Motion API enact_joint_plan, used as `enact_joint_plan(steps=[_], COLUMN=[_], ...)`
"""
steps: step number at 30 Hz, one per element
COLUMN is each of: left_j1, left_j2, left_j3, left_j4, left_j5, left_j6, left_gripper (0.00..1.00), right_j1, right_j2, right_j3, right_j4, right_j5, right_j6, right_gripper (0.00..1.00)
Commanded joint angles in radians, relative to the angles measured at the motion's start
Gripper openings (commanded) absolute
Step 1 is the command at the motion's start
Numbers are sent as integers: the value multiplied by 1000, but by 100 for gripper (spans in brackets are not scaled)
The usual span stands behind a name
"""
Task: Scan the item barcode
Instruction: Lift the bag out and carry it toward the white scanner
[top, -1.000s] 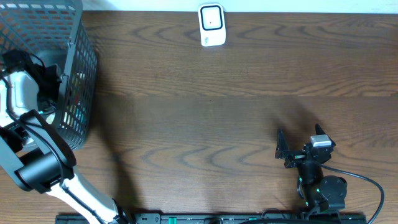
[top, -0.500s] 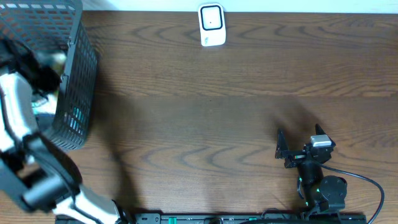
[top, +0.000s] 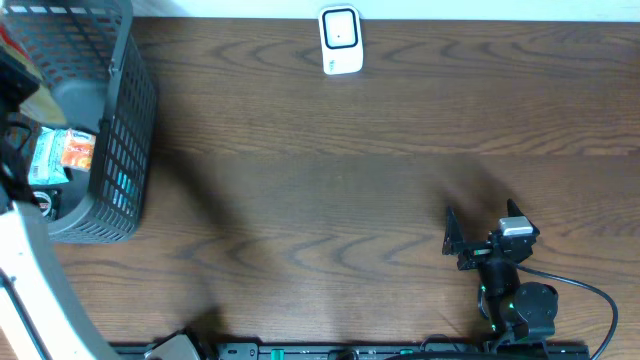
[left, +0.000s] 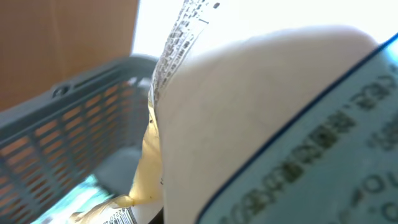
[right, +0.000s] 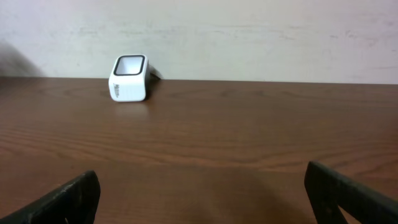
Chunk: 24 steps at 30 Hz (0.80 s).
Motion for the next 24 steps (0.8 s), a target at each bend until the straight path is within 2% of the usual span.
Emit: enact_joint_plan(steps=[1,4,6,10,15,24], left_j1=[-16,-82,-148,-320,-522,-749], left_j2=[-64,-75,-71,-51,-7,130], left_j3=[25,25,25,16,10,10], left_j4=[54,109,117,116,66,-63], left_j5=[170,329,376,377,377,368], left_j6=[-138,-143,-142,-129,-27,-21], left_gripper=[7,7,7,7,8,7], right_j1=[6,6,6,6,6,6], right_j2=[-5,-5,-5,-5,-5,-5], right_j3=[-2,-2,-2,-2,-2,-2], right_j4=[-3,-3,-3,-3,-3,-3], right_j5=[1,1,1,1,1,1], right_j6=[6,6,6,6,6,6], right_gripper=[99,99,99,99,99,99])
